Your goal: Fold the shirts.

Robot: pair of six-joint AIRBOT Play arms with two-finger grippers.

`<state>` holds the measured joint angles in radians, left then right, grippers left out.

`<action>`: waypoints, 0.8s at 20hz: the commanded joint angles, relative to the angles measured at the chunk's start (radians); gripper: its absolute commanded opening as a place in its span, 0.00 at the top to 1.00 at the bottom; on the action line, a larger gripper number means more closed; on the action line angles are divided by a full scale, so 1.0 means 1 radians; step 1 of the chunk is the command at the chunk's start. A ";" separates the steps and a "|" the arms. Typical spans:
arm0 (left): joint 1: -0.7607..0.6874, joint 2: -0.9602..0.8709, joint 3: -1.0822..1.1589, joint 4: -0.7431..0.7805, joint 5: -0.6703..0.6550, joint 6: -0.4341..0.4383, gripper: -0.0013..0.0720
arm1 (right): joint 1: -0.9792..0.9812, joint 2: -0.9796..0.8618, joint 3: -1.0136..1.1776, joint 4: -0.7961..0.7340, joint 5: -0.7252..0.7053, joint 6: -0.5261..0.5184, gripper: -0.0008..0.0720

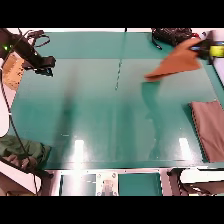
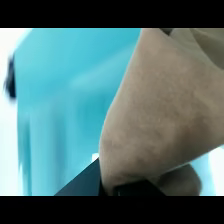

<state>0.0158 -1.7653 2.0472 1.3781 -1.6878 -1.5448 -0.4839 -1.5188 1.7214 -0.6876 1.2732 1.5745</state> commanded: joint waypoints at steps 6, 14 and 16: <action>0.000 0.000 -0.010 -0.002 0.002 0.000 0.95 | -0.500 0.044 0.010 -0.029 0.150 0.021 0.97; 0.000 0.000 -0.027 -0.024 0.000 0.000 0.95 | -0.591 0.096 0.008 -0.384 0.431 0.210 0.97; 0.000 0.000 -0.027 -0.026 -0.005 0.000 0.95 | -0.598 0.108 0.008 -0.459 0.515 0.249 0.97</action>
<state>0.0158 -1.7653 2.0216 1.3563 -1.6878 -1.5444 -1.0630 -1.4300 1.7302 -0.9985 1.6608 1.7500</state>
